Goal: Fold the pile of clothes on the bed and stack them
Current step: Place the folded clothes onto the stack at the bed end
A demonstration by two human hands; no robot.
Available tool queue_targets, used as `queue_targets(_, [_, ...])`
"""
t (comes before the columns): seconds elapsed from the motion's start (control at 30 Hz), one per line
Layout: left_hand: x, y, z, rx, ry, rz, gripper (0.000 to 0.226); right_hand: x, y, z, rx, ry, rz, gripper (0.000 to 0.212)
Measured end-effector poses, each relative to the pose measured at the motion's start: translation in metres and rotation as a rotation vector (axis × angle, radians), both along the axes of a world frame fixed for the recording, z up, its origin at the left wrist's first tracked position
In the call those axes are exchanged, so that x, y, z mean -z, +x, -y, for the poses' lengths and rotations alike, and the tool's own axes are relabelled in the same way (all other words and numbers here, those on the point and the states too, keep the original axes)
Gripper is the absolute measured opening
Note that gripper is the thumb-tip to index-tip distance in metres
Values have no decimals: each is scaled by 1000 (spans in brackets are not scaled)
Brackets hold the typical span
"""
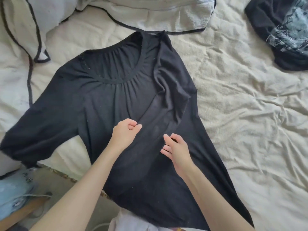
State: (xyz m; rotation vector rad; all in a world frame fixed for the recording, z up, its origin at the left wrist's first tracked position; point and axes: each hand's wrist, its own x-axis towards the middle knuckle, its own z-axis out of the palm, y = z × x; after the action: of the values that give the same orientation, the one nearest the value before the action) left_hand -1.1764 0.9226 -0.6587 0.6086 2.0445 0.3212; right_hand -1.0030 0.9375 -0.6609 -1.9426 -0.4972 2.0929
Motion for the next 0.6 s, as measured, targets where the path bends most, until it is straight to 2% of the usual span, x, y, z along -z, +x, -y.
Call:
queue_targets(0.1, [1,-3,34,40,-55,-15,21,0,-11,24,-110,-33,12,41])
queue_targets(0.17, [0,-7,55,25,-42,-34,18,-1,-17,37,-122,-73,-61,34])
queue_targets(0.23, [-3,-10,72,-26,6,-60,17,-5,-21,49,-141,-94,-157,4])
queue_targets(0.33, [-8,-17,94,-108,81,-32,19,-10,-29,67,-177,-133,-221,24])
queue_targets(0.47, [-14,-28,121,-163,102,10,12,-14,-34,88,-164,-150,-256,23])
queue_targets(0.6, [-17,-29,155,-38,52,68,24,-19,-33,105,-126,-160,-290,20])
